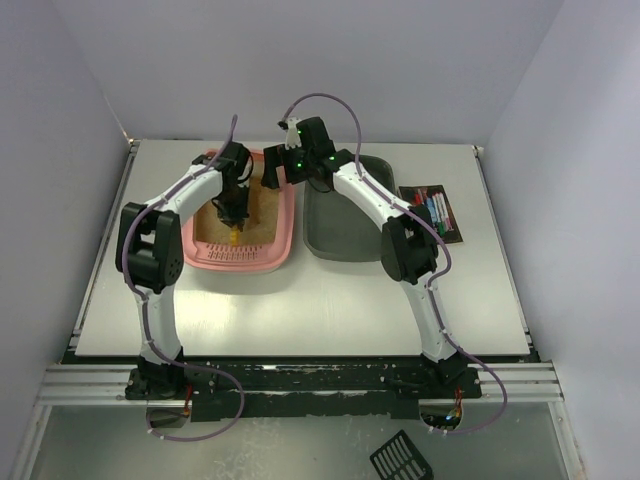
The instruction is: Clean the litter box
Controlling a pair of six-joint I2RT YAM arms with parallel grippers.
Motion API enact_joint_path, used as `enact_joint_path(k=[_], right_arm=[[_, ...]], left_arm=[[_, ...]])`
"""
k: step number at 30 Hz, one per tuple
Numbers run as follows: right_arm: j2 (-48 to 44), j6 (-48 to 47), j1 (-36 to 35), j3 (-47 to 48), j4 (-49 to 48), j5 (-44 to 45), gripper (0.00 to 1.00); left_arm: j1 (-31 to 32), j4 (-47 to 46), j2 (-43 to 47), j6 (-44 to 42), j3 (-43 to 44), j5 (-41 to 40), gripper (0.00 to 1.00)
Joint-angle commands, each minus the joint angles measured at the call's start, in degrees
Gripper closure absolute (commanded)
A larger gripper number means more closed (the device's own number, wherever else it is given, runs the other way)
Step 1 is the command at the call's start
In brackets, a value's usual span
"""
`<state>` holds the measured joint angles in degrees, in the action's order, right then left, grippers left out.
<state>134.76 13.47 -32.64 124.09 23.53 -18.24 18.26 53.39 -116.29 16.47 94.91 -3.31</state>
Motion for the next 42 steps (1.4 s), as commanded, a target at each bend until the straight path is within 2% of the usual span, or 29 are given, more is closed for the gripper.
enact_joint_path(k=[1, 9, 12, 25, 34, 42], right_arm=[[-2.48, -0.12, -0.14, -0.56, -0.98, 0.01, 0.0], [-2.49, -0.07, -0.05, -0.78, -1.12, -0.25, 0.0], [-2.43, -0.03, -0.03, -0.87, -1.2, -0.29, 0.0], [-2.04, 0.14, 0.13, -0.95, -1.29, -0.61, 0.0], [-2.31, -0.12, 0.12, -1.33, -1.39, -0.27, 0.0], [-2.21, -0.01, 0.19, -1.51, -1.5, -0.5, 0.0]], left_arm=[[-2.29, -6.74, 0.93, -0.86, -3.86, 10.93, 0.93], [-7.84, -18.11, 4.37, 2.48, -12.71, 26.19, 0.93], [-8.24, -19.74, 4.48, 3.42, -13.95, 29.47, 0.93], [-8.65, -20.49, 6.38, 3.71, -15.28, 35.61, 0.93], [-10.09, -27.51, 9.21, 5.92, -21.2, 43.38, 0.93], [-11.39, -28.09, 11.95, 5.37, -24.09, 44.68, 0.93]])
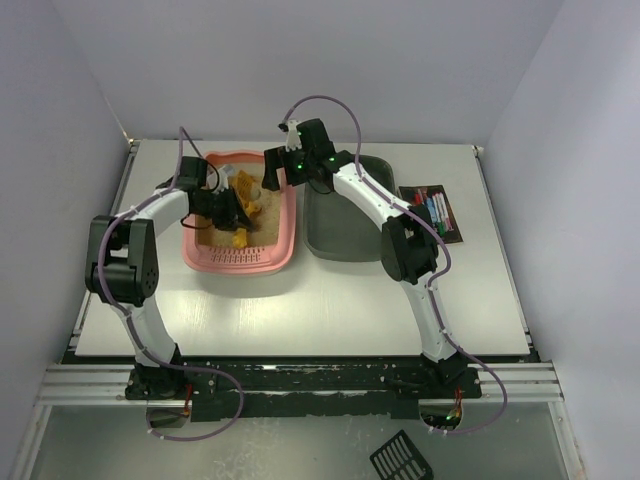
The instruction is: Clean the litter box
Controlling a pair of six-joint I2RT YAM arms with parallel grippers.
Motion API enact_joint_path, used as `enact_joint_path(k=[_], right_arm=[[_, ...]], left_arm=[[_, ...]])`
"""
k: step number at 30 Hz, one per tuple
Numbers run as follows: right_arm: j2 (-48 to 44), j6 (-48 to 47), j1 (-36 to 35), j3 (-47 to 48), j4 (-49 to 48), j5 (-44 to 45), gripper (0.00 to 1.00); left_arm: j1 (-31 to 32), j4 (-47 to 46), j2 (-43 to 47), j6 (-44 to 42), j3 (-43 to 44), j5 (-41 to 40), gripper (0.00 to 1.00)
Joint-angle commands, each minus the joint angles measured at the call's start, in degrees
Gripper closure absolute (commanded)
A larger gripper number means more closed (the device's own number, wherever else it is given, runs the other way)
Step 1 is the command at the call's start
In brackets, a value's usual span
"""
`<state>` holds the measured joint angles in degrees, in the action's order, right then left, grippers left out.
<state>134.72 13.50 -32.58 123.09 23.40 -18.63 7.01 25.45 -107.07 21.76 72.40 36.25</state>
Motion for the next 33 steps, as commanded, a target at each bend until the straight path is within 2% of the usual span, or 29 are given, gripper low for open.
enact_joint_path(k=[1, 7, 18, 23, 29, 33], right_arm=[[-2.24, -0.05, 0.07, -0.6, -1.41, -0.16, 0.0], [-2.77, -0.14, 0.19, -1.27, -1.88, -0.14, 0.0], [-2.83, -0.4, 0.32, -0.48, -1.52, 0.42, 0.0], [-3.78, -1.71, 0.77, -0.2, -1.05, -0.29, 0.0], [-6.33, -5.28, 2.16, -0.96, -0.38, -6.79, 0.0], [-10.09, -9.8, 3.86, -3.06, 0.68, -18.82, 0.0]], left_arm=[[-0.22, -0.19, 3.11, 0.04, -1.72, 5.26, 0.93], [-0.75, -2.4, 6.04, 0.51, -3.86, 6.97, 0.93], [-2.01, 4.54, 6.92, -1.69, 1.3, 5.21, 0.93], [-2.8, 2.89, 9.6, -0.52, -0.94, 6.84, 0.93], [-4.24, -2.4, 13.08, 2.55, -6.36, 12.11, 0.93], [-4.87, -6.39, 15.61, 5.06, -8.66, 16.49, 0.93]])
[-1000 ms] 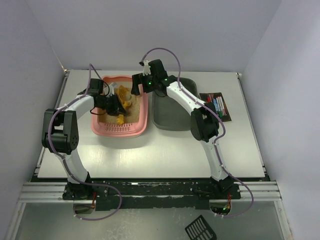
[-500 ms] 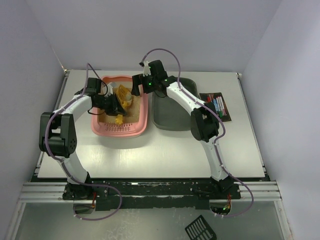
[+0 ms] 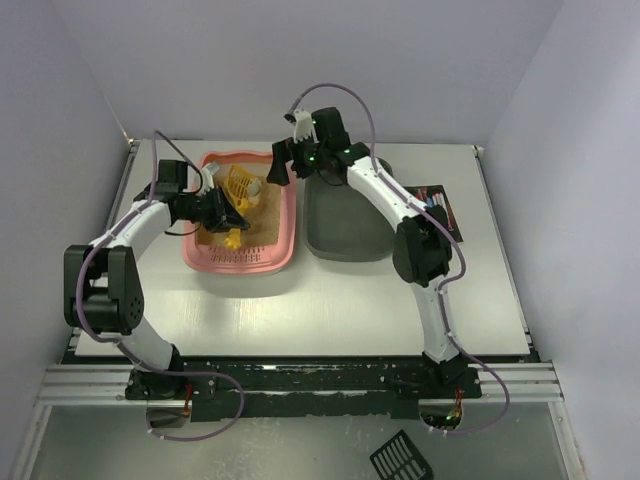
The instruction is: Clean the litter box
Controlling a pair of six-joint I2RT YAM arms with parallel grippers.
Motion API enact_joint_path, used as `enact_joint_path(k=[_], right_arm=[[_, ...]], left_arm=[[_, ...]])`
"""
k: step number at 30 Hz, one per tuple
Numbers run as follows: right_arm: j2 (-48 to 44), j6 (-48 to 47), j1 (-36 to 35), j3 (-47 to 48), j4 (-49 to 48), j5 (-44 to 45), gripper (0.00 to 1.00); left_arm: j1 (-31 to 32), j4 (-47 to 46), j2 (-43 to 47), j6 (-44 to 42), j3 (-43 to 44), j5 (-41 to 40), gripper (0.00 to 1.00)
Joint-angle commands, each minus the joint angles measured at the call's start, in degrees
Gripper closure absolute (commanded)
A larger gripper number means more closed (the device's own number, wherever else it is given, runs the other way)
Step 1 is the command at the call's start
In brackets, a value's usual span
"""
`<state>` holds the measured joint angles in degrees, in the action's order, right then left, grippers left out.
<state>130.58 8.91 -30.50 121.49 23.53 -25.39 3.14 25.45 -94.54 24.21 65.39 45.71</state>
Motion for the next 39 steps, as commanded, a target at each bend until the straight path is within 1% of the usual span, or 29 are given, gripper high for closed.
enact_joint_path(k=[1, 5, 8, 10, 12, 14, 17, 19, 21, 23, 24, 25, 26, 27, 28, 29, 34, 39], right_arm=[[-6.96, -5.82, 2.73, -2.29, 0.56, -15.09, 0.0], [-12.35, -5.33, 9.01, -7.32, -1.96, -27.66, 0.0], [-16.71, -5.43, 15.24, -11.8, -2.81, -32.51, 0.0], [-20.22, -6.44, 18.39, -17.25, -3.49, -32.66, 0.0], [-22.98, -8.75, 20.95, -21.25, -1.98, -32.14, 0.0], [-24.39, -12.64, 22.4, -23.51, 2.89, -30.81, 0.0], [-25.04, -19.48, 23.68, -26.23, 10.87, -29.33, 0.0], [-25.6, -22.18, 24.65, -29.32, 14.13, -28.36, 0.0], [-26.67, -24.13, 25.64, -32.76, 16.42, -27.63, 0.0], [-28.43, -26.2, 26.76, -35.96, 18.17, -26.96, 0.0], [-29.53, -27.04, 27.2, -37.44, 18.72, -26.55, 0.0], [-30.59, -27.7, 27.64, -39.28, 18.9, -26.15, 0.0], [-31.95, -28.31, 27.97, -41.12, 19.07, -25.86, 0.0], [-33.05, -28.98, 28.23, -42.73, 19.17, -25.55, 0.0], [-34.32, -29.33, 28.33, -45.01, 18.92, -25.32, 0.0], [-35.58, -29.17, 28.43, -46.75, 18.14, -25.11, 0.0], [-40.31, -26.44, 29.06, -52.35, 13.78, -23.61, 0.0], [-42.33, -26.23, 29.71, -52.95, 13.74, -22.05, 0.0]], left_arm=[[-1.01, -7.01, 3.68, 2.87, -2.2, 7.87, 0.93], [-1.1, -11.07, 7.8, 2.6, -6.1, 9.14, 0.93], [-1.06, -19.15, 13.18, 3.95, -11.84, 8.11, 0.93], [-1.11, -25.63, 15.54, 4.74, -15.56, 5.94, 0.93], [-1.31, -35.45, 16.63, 8.49, -20.27, 7.28, 0.93], [-1.53, -42.95, 16.81, 12.68, -23.45, 7.72, 0.93], [-1.64, -48.14, 15.84, 15.8, -25.04, 7.38, 0.93], [-1.65, -54.03, 13.55, 20.25, -26.17, 8.55, 0.93], [-1.7, -68.74, 10.52, 29.56, -28.94, 11.04, 0.93], [-1.73, -85.86, 5.86, 41.15, -31.22, 12.2, 0.93], [-1.65, -95.45, 2.59, 47.12, -31.96, 12.67, 0.93], [-1.7, -109.45, -1.35, 54.3, -32.18, 13.0, 0.93], [-1.65, -119.16, -5.35, 61.55, -31.76, 13.28, 0.93], [-1.65, -123.87, -9.68, 67.93, -30.88, 13.9, 0.93], [-1.5, -124.57, -13.03, 73.22, -29.48, 14.74, 0.93], [-1.27, -124.67, -15.08, 74.35, -28.64, 15.69, 0.93], [-0.82, -124.47, -13.41, 73.28, -27.02, 17.31, 0.93], [-0.82, -124.5, -11.76, 73.26, -26.14, 19.01, 0.93]])
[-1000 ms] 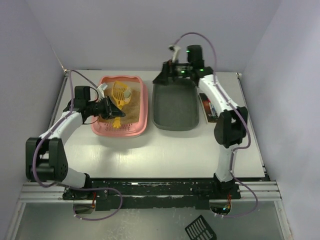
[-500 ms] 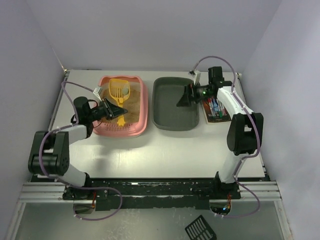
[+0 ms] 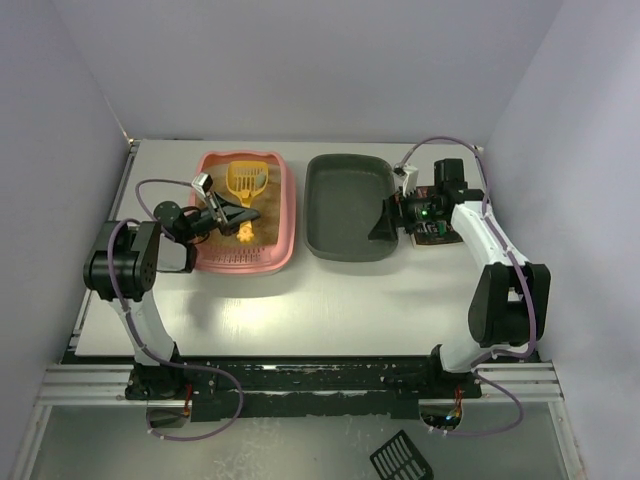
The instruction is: Clean the litter box
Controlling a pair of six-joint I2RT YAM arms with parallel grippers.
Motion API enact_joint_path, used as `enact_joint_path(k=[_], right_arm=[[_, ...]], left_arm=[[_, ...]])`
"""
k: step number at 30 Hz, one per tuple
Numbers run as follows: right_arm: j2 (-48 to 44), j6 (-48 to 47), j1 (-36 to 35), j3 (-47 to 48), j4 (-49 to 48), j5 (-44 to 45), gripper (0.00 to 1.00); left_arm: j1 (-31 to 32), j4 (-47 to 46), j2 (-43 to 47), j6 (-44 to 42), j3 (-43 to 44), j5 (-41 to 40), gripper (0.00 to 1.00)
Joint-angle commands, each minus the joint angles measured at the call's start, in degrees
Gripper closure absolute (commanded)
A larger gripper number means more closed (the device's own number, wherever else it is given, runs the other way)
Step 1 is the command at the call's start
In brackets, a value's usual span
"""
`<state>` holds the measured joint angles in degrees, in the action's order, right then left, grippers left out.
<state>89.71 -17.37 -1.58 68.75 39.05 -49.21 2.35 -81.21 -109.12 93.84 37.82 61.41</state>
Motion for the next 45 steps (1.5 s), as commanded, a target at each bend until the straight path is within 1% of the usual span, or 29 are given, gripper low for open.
enact_joint_path(k=[1, 5, 8, 9, 11, 12, 13, 14, 15, 16, 17, 18, 19, 20, 21, 23, 25, 26, 27, 31, 32, 34, 35, 36, 38, 41, 42, 43, 45], right_arm=[[-1.45, -0.24, 0.78, 0.29, -1.1, 2.08, 0.0], [-2.21, -0.65, 0.97, 1.4, 0.06, 3.11, 0.0], [-3.74, -0.16, 1.05, 0.64, -0.59, 4.0, 0.0], [-4.4, 0.03, 1.06, 0.13, -0.97, 4.25, 0.0], [-6.2, 0.68, 1.06, -1.6, -2.13, 5.45, 0.0], [-7.22, 1.21, 1.06, -2.61, -2.94, 6.27, 0.0], [-8.35, 1.61, 1.06, -3.61, -3.58, 7.19, 0.0], [-9.36, 1.83, 1.06, -4.64, -4.0, 7.92, 0.0], [-10.41, 1.91, 1.07, -5.6, -4.29, 8.4, 0.0], [-11.27, 1.88, 1.06, -6.54, -4.55, 8.88, 0.0], [-12.0, 1.89, 1.12, -7.49, -4.82, 9.19, 0.0], [-12.65, 2.08, 1.09, -8.45, -5.2, 9.39, 0.0], [-13.15, 2.29, 1.1, -9.32, -5.59, 9.65, 0.0], [-13.52, 2.62, 1.11, -10.04, -6.02, 9.83, 0.0], [-13.65, 2.79, 1.18, -10.46, -6.29, 9.97, 0.0], [-13.6, 2.92, 1.15, -10.82, -6.51, 10.03, 0.0], [-13.44, 2.88, 1.16, -10.75, -6.38, 10.13, 0.0], [-13.38, 2.87, 1.15, -10.67, -6.28, 10.14, 0.0], [-13.29, 2.86, 1.15, -10.66, -6.4, 10.3, 0.0], [-12.17, 3.36, 1.15, -10.74, -6.78, 10.38, 0.0], [-11.81, 3.43, 1.15, -10.7, -6.85, 10.4, 0.0], [-10.99, 3.61, 1.17, -10.46, -7.01, 10.25, 0.0], [-10.5, 3.65, 1.15, -10.29, -6.97, 10.17, 0.0], [-10.11, 3.73, 1.21, -10.12, -6.92, 10.06, 0.0], [-9.51, 3.82, 1.16, -9.6, -6.61, 10.02, 0.0], [-9.21, 3.69, 1.15, -9.08, -5.96, 9.93, 0.0], [-9.25, 3.59, 1.19, -9.14, -6.03, 9.99, 0.0], [-9.4, 3.64, 1.15, -9.35, -6.14, 10.24, 0.0], [-9.67, 3.82, 1.19, -9.59, -6.37, 10.51, 0.0]], left_arm=[[-0.07, -17.7, 3.84, 3.03, 1.38, 3.78, 0.93], [-0.1, -17.15, 7.37, 1.29, 0.84, 5.07, 0.93], [-0.15, -12.53, 9.54, -2.0, -0.36, 5.23, 0.93], [-0.13, -10.09, 10.42, -3.52, -0.8, 5.27, 0.93], [-0.22, -0.19, 13.1, -9.3, -1.39, 5.09, 0.93], [-0.19, 6.93, 14.91, -13.9, -1.57, 4.79, 0.93], [-0.2, 16.25, 17.24, -20.61, -1.37, 3.88, 0.93], [-0.24, 31.19, 20.09, -28.92, -0.3, 2.34, 0.93], [-0.12, 49.15, 22.8, -40.37, 2.18, -0.17, 0.93], [-0.02, 65.83, 25.33, -52.3, 6.76, -5.45, 0.93], [0.33, 78.86, 27.03, -60.87, 10.21, -9.01, 0.93], [0.58, 85.73, 28.13, -65.77, 12.24, -10.56, 0.93], [0.55, 89.15, 28.86, -67.81, 13.18, -10.85, 0.93], [0.47, 89.24, 29.35, -67.81, 13.08, -10.29, 0.93], [0.51, 86.51, 29.61, -65.72, 11.81, -8.62, 0.93], [0.51, 76.77, 29.23, -59.18, 8.49, -5.54, 0.93], [0.48, 69.3, 28.01, -55.6, 6.28, -4.43, 0.93], [0.46, 67.71, 27.65, -55.05, 5.66, -4.87, 0.93], [0.51, 68.21, 27.42, -56.02, 5.71, -5.65, 0.93], [0.48, 76.29, 28.93, -61.9, 7.27, -8.54, 0.93], [0.4, 74.52, 28.75, -60.85, 7.0, -6.92, 0.93], [0.29, 60.99, 28.17, -51.2, 3.73, -2.0, 0.93], [0.29, 50.25, 27.64, -43.41, 1.13, -0.44, 0.93], [0.3, 38.36, 26.74, -32.81, -1.32, 1.17, 0.93], [0.3, 16.74, 23.47, -17.94, -4.45, 2.75, 0.93], [0.29, -13.26, 15.3, 3.26, -6.36, 3.33, 0.93], [0.46, -17.26, 12.72, 6.72, -6.17, 3.52, 0.93], [0.54, -17.84, 11.47, 7.51, -6.07, 3.43, 0.93], [0.57, -17.89, 11.02, 6.3, -6.4, 2.94, 0.93]])
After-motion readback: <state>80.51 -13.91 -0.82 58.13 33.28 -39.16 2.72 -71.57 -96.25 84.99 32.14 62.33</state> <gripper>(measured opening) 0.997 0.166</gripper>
